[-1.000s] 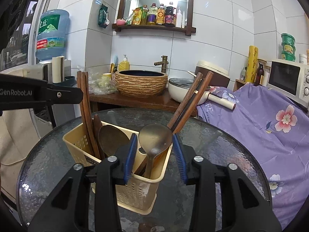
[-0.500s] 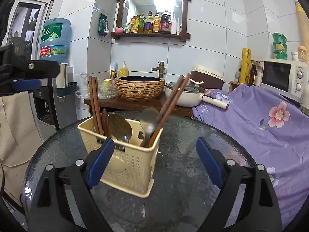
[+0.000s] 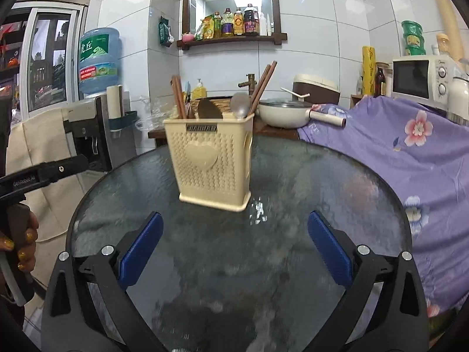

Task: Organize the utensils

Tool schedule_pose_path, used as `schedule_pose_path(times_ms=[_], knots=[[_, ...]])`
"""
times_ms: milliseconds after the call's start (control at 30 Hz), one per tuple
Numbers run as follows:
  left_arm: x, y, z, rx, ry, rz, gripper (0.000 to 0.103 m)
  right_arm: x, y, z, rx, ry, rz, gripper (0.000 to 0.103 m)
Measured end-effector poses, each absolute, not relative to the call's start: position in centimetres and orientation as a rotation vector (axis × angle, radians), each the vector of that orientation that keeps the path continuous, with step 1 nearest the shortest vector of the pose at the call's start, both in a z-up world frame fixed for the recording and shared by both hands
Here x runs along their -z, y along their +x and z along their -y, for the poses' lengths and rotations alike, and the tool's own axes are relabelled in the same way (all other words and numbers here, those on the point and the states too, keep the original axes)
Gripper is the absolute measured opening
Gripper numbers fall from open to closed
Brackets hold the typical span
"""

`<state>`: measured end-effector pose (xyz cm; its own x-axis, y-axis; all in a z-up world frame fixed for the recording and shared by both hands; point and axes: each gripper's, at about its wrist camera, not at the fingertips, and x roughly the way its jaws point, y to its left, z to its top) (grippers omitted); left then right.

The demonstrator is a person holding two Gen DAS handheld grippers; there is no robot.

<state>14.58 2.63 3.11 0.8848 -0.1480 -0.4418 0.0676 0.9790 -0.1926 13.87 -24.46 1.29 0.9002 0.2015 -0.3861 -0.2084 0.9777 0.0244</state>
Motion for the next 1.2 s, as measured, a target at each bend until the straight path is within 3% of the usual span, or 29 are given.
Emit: schedule_pose_path(times_ms=[500,1200], knots=[[-2.0,4.2,0.9,0.095,-0.083,-0.426,0.096,-1.9,1.2,24.8,-0.237,0.031,-0.279,0.097],[-2.7,1.1,0.4,0.078,-0.101,-0.381,0.097,-3.3,-1.1,24.9,-0.223,0.021,-0.224,0.097]])
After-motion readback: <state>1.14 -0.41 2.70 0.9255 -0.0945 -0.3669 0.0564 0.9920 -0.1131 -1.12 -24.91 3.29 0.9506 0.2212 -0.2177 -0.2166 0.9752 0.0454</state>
